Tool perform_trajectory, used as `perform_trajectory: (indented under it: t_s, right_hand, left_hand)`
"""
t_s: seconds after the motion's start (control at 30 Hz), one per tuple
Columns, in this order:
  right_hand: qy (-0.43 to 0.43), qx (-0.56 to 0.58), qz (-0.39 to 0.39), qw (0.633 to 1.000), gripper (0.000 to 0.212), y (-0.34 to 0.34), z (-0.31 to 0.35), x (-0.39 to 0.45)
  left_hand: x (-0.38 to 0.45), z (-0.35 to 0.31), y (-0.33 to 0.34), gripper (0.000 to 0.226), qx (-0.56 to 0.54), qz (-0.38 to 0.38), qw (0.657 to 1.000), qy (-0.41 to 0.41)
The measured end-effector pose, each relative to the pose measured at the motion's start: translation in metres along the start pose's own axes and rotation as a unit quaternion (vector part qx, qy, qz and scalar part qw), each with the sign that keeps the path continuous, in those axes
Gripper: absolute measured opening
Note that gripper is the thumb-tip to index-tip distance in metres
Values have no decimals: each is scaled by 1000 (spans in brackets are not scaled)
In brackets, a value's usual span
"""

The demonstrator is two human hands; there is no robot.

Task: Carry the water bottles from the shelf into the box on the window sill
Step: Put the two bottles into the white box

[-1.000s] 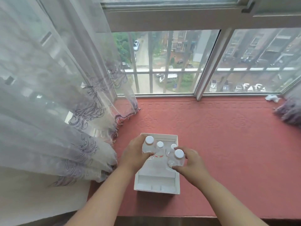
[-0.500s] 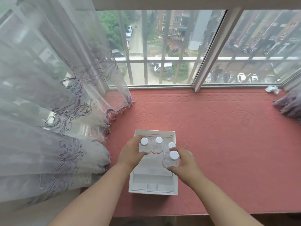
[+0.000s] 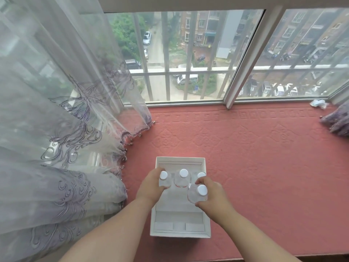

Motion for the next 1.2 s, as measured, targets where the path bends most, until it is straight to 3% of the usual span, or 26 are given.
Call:
perform_trajectory:
  t_s: [0.13, 0.3, 0.6, 0.7, 0.83, 0.97, 1.07, 1.2]
  right_hand:
    - [7, -14, 1, 1000, 52, 1, 2, 0]
    - [11, -5, -2, 1000, 49, 3, 1, -3]
    - [3, 7, -13, 1000, 46, 3, 0, -3]
    - [4, 13, -21, 1000, 44, 3, -1, -5]
    - [14, 16, -22, 1000, 43, 3, -2, -6]
    - [14, 19, -19, 1000, 42, 4, -6, -5]
    - [18, 22, -19, 999, 43, 4, -9, -5]
    - [20, 15, -23, 999, 45, 2, -12, -5]
  left_hand:
    - [2, 1, -1, 57, 17, -8, 1000, 4]
    - [10, -8, -1, 50, 80, 37, 996, 18]
    - [11, -18, -6, 30, 27, -12, 1000, 3]
    - [14, -24, -8, 34, 35, 5, 999, -6]
    - [21, -36, -9, 61, 65, 45, 997, -21]
    - [20, -73, -9, 72, 191, 44, 977, 82]
    - [23, -97, 5, 73, 229, 101, 956, 155]
    - [30, -102, 24, 46, 243, 142, 947, 154]
Point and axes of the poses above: each hand's wrist, its own x-axis towards the middle knuckle, its own y-axis out of the palm, z = x × y, the point moved 3 cm from there along x, towards the middle knuckle, and after that the axes turned 8 degrees about y, right-handed, at the moved point
